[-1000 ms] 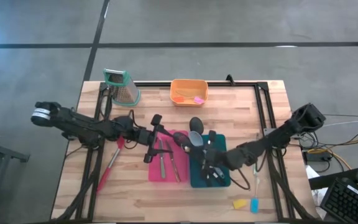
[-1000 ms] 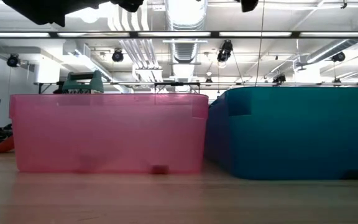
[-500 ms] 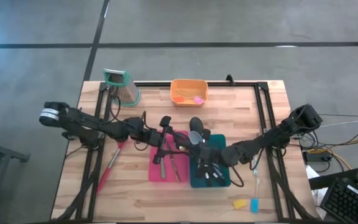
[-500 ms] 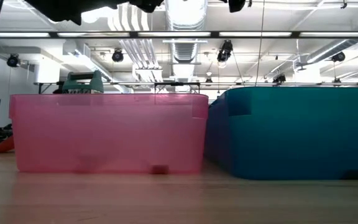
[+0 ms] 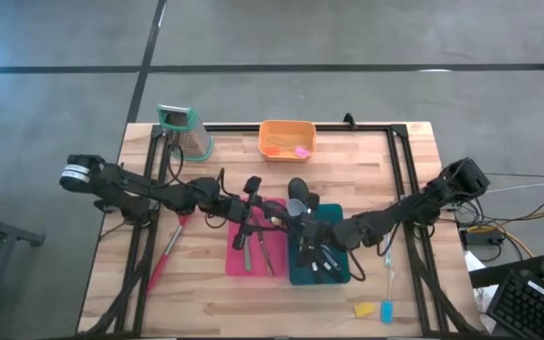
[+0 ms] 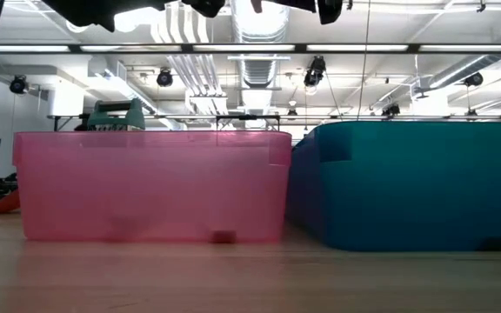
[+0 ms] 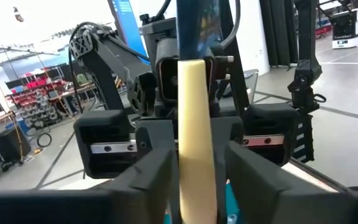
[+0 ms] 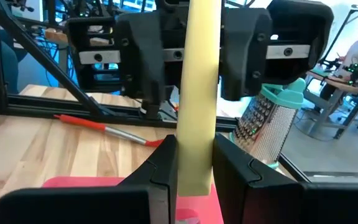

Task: Pick & Place Kitchen Items
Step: Put the yellow knife into the red bin

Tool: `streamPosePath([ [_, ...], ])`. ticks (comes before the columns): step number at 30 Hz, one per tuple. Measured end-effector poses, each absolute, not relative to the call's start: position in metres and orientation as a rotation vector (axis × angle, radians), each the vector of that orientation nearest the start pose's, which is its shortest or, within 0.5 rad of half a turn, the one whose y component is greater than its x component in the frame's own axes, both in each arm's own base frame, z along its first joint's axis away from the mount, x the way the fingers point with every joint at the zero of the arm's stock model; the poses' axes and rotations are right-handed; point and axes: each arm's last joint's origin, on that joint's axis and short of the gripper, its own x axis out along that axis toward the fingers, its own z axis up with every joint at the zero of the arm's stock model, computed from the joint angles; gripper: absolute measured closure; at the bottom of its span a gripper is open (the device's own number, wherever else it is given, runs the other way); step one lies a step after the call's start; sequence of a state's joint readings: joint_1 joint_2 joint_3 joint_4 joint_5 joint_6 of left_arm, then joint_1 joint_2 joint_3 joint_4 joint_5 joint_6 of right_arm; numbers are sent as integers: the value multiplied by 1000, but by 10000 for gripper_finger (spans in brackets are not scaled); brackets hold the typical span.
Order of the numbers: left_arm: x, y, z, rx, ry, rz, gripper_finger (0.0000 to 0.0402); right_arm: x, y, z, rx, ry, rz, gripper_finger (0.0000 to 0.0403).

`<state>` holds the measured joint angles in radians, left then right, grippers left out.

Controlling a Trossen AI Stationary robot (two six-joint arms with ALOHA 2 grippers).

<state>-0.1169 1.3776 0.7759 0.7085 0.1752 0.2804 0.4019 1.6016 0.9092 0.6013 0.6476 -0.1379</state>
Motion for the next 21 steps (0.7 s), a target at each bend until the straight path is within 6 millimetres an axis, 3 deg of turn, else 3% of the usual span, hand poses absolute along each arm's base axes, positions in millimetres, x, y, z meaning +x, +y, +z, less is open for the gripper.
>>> streamPosePath([
  [4,298,-40,284,238,-140,-278,333,325,119,249,-187,99,-242,343],
  [13,296,-39,286,162,-137,-272,334,325,118,249,-167,99,-246,337],
  [21,285,-36,297,89,-149,-207,334,324,117,247,-190,119,-275,233],
])
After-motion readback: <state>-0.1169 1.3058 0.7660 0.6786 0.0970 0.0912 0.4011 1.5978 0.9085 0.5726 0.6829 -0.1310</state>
